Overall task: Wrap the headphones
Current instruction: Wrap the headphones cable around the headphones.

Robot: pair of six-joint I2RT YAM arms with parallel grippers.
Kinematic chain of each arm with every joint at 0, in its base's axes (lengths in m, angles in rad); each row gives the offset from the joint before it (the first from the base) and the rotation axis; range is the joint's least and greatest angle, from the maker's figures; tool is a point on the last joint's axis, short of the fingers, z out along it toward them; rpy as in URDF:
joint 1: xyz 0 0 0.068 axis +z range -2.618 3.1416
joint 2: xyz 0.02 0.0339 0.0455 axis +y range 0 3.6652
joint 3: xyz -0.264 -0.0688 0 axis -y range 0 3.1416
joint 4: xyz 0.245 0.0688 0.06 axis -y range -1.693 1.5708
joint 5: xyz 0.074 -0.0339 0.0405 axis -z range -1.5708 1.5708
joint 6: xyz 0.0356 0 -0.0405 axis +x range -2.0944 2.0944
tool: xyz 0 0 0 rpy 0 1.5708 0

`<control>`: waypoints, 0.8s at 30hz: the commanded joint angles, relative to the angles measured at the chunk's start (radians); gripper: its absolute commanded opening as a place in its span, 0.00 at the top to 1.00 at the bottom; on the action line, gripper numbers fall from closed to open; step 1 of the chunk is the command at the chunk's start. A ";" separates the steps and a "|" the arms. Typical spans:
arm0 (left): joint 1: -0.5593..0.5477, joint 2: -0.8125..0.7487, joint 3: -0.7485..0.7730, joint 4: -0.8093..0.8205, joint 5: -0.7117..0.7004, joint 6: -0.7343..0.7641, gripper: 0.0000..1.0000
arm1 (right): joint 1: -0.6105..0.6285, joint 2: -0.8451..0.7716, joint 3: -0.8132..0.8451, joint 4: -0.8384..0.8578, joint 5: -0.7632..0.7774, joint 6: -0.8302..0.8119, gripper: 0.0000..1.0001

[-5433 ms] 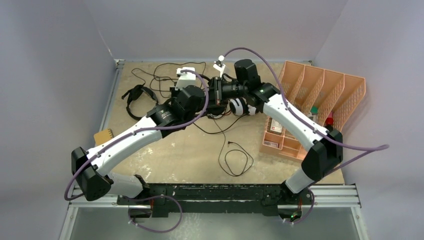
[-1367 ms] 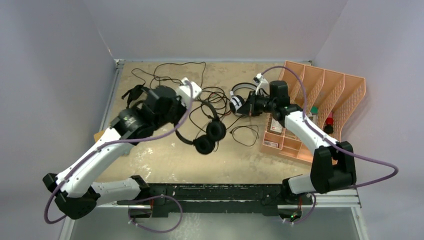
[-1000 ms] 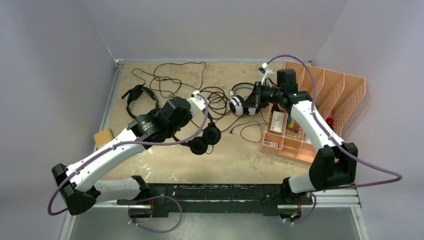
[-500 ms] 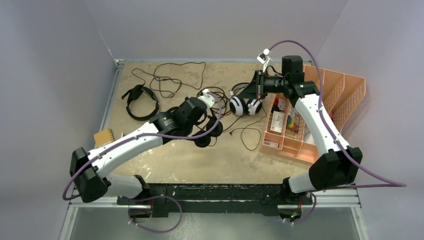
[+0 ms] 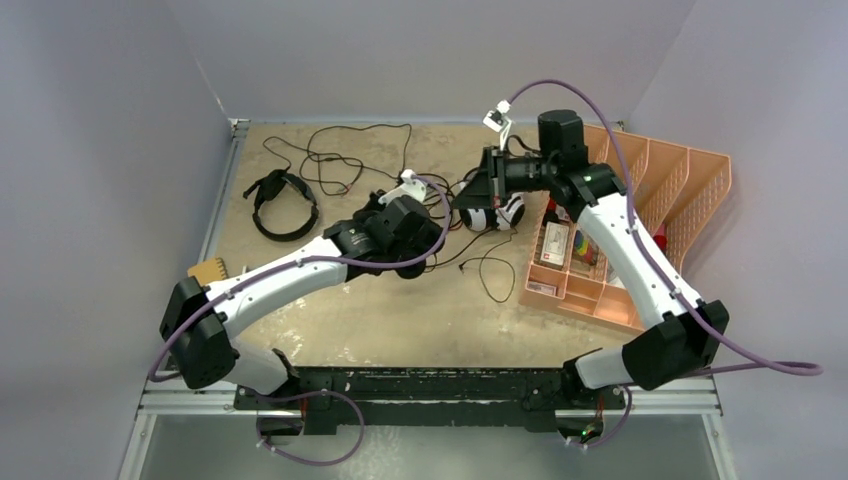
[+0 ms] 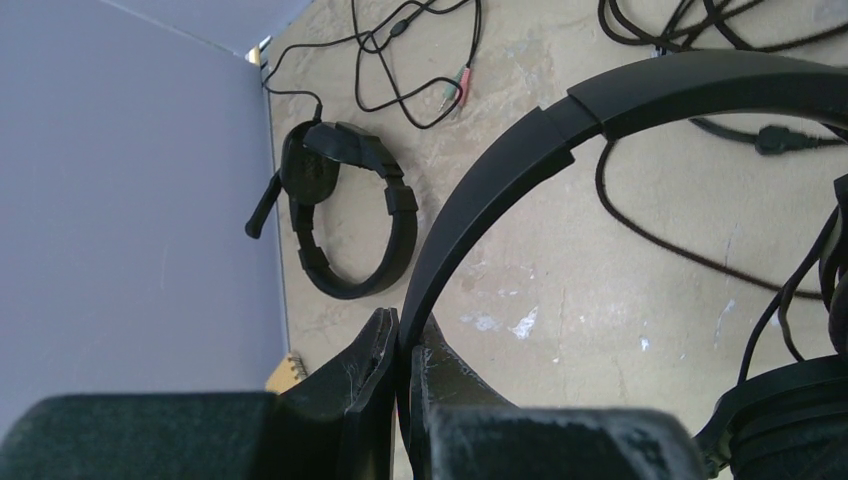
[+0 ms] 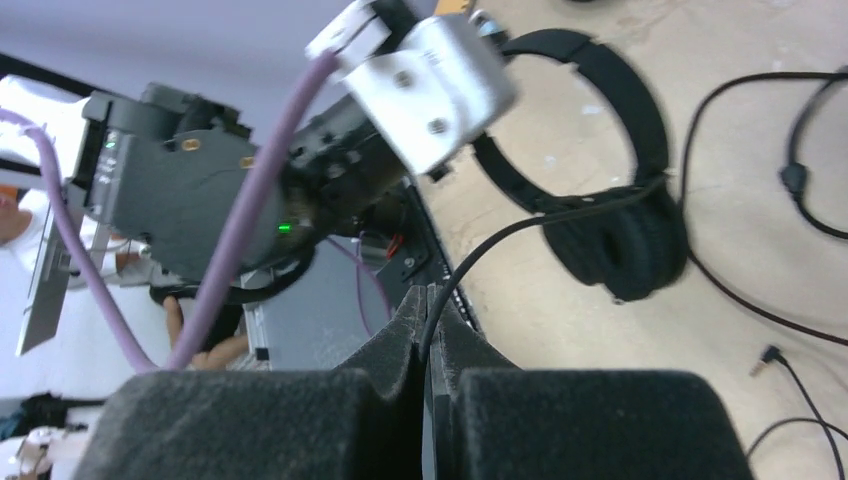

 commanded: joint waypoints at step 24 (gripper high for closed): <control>0.232 0.150 0.462 -0.031 0.087 -0.475 1.00 | 0.437 -0.034 -0.176 0.332 0.336 0.178 1.00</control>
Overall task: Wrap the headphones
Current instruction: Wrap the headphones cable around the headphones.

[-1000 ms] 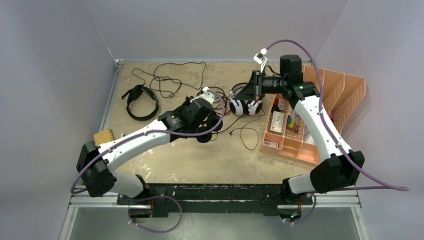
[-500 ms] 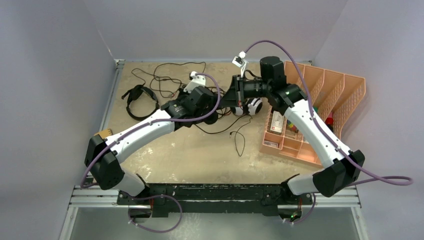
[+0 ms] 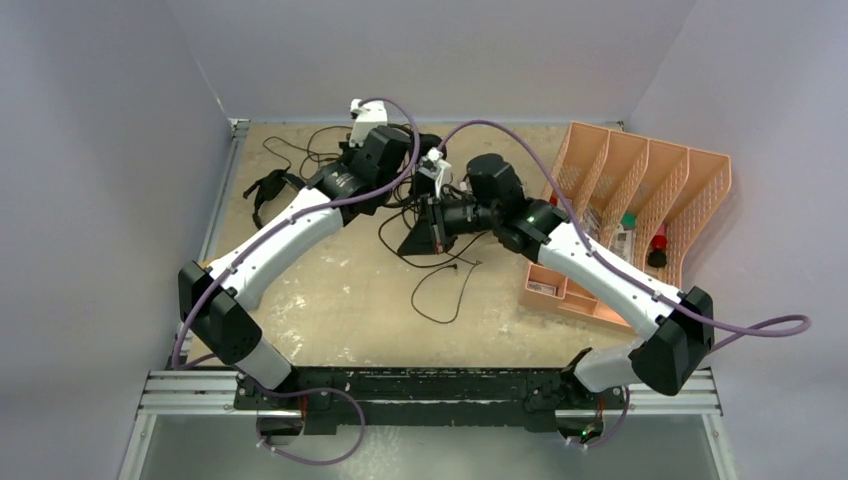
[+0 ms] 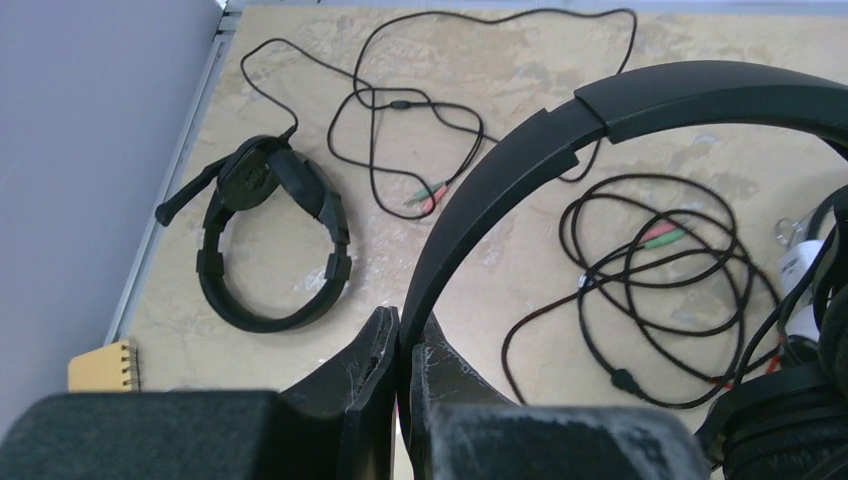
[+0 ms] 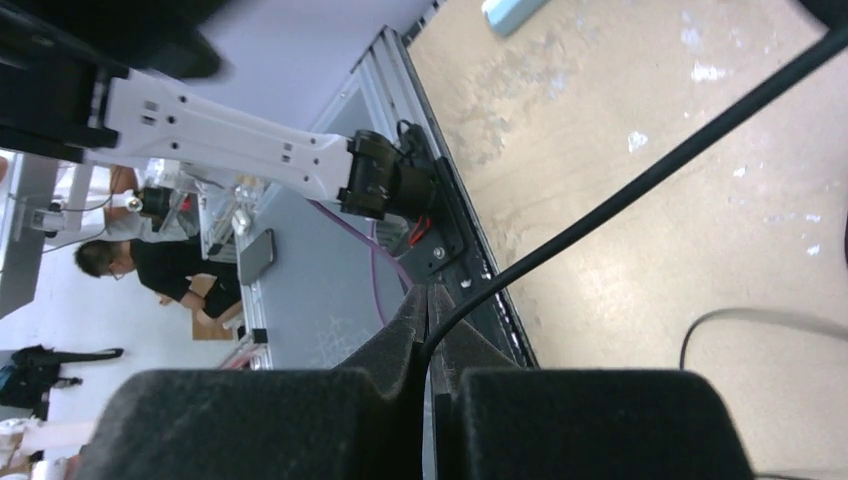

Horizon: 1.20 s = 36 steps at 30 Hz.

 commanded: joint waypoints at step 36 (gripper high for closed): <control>0.211 -0.170 0.195 0.127 0.616 -0.210 1.00 | 0.089 0.039 -0.433 0.593 0.145 0.054 1.00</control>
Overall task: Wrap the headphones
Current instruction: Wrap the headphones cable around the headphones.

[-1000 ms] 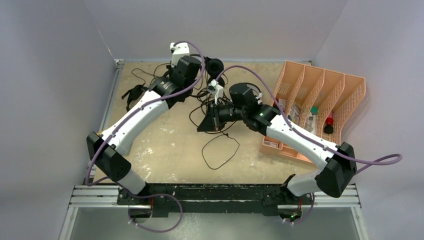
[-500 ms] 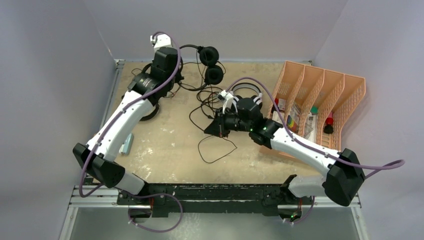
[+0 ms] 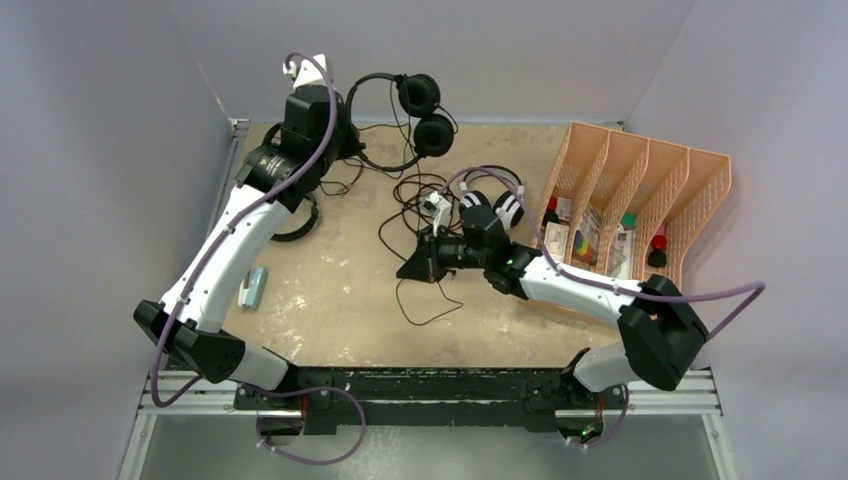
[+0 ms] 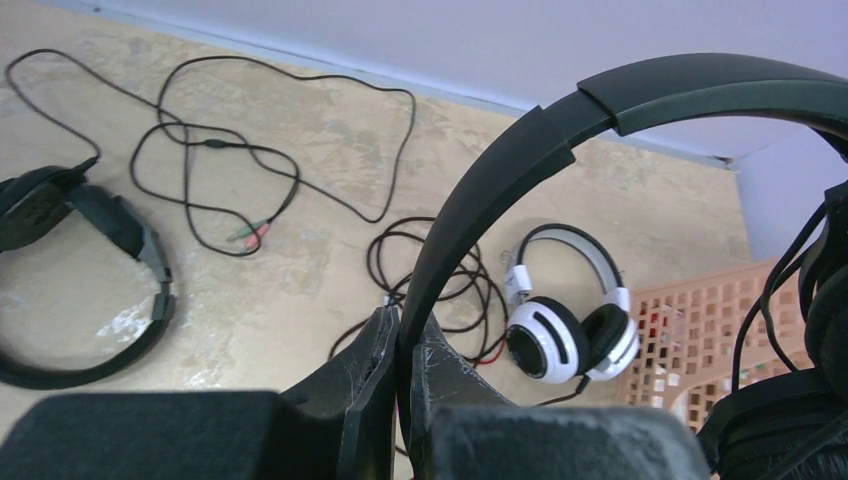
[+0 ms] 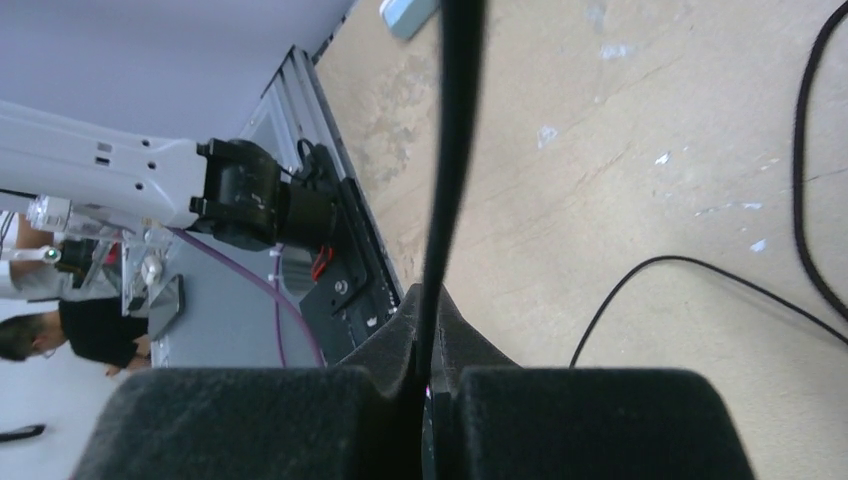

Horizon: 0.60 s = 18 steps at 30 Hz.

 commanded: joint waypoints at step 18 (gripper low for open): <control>0.061 -0.194 -0.150 0.259 0.523 0.203 1.00 | -0.229 -0.186 -0.085 -0.187 -0.117 -0.078 1.00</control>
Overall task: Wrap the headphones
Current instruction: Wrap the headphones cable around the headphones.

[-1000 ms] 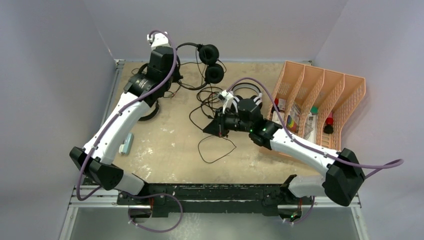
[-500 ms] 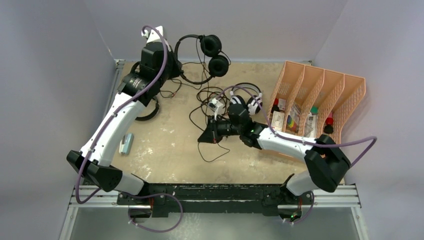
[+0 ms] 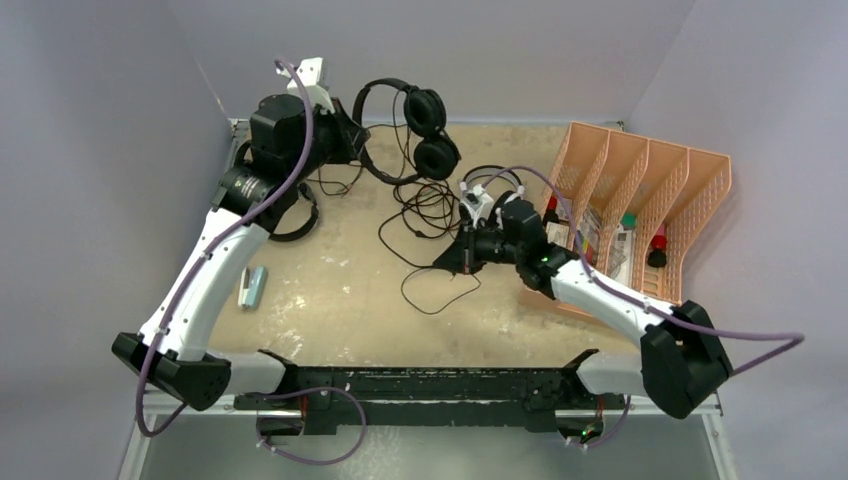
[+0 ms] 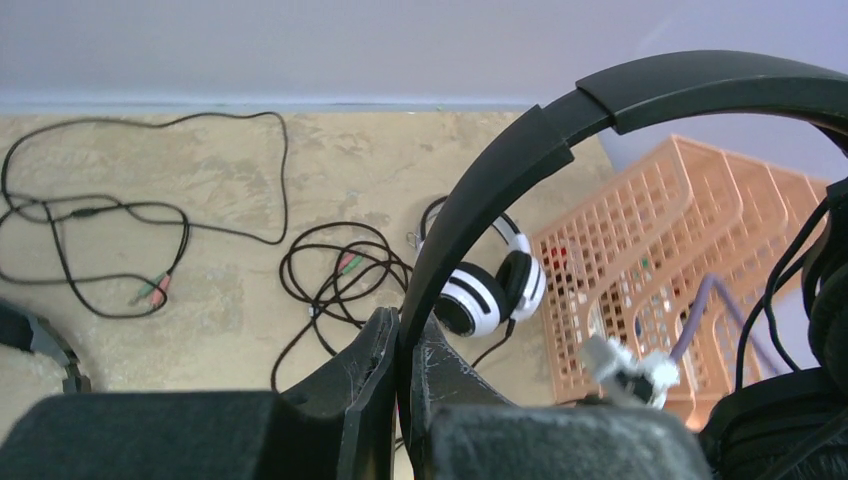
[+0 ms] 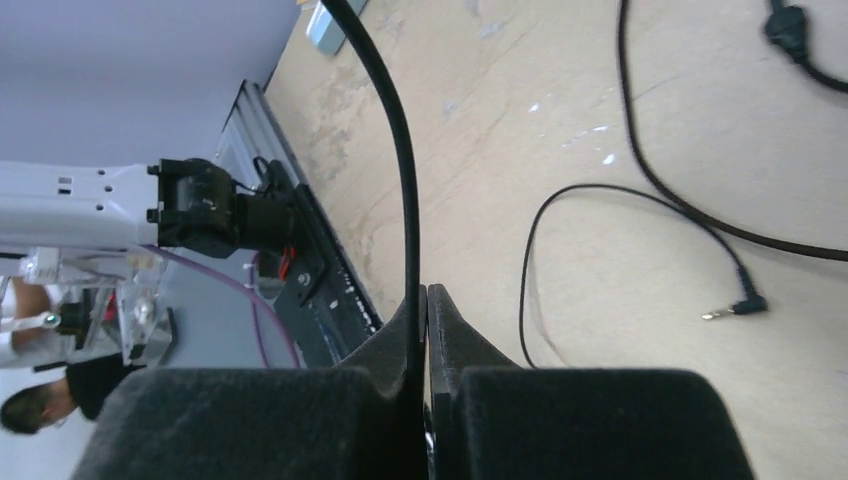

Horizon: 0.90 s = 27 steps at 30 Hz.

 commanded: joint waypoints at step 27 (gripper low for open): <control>-0.348 -0.236 -0.456 -0.035 -0.327 0.628 1.00 | -0.370 0.143 0.570 -0.556 -0.285 -0.236 1.00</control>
